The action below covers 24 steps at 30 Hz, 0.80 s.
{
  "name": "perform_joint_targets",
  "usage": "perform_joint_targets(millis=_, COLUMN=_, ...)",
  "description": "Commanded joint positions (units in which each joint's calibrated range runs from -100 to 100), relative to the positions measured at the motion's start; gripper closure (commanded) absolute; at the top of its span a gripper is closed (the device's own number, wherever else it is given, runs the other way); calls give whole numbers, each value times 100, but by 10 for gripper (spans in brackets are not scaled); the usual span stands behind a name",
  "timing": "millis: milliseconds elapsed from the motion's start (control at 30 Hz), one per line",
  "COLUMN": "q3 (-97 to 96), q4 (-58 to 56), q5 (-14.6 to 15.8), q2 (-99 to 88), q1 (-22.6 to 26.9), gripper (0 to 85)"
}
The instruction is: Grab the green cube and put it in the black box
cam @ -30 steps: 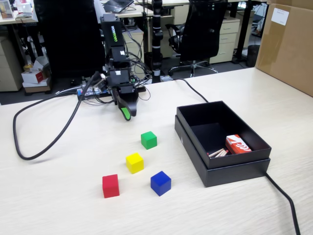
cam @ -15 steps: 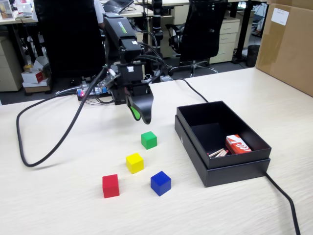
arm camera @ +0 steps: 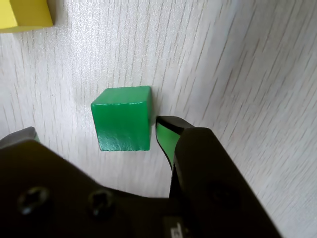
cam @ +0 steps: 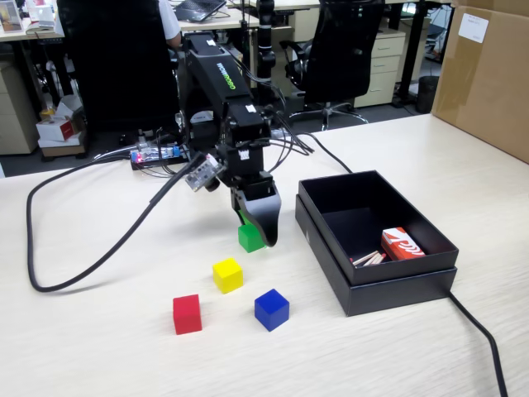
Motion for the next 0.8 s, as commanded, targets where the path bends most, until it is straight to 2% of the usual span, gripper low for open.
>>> perform_joint_targets(millis=0, q3=291, q4=-39, q5=29, q2=64, q1=5, gripper=422)
perform_joint_targets(millis=167, q3=228, q4=-47, q5=34, q2=282, q1=-34, gripper=438)
perform_joint_targets(millis=333, q3=237, q4=-73, q5=39, q2=328, q1=-68, gripper=548)
perform_joint_targets(millis=367, q3=228, q4=-73, q5=59, q2=351, q1=-68, gripper=576)
perform_joint_targets(millis=500, q3=264, q4=-73, q5=107, q2=351, q1=-83, gripper=813)
perform_joint_targets(millis=533, q3=264, q4=-73, q5=117, q2=328, q1=-83, gripper=847)
perform_joint_targets(millis=767, q3=92, q4=-635, q5=234, q2=-854, q1=88, gripper=846)
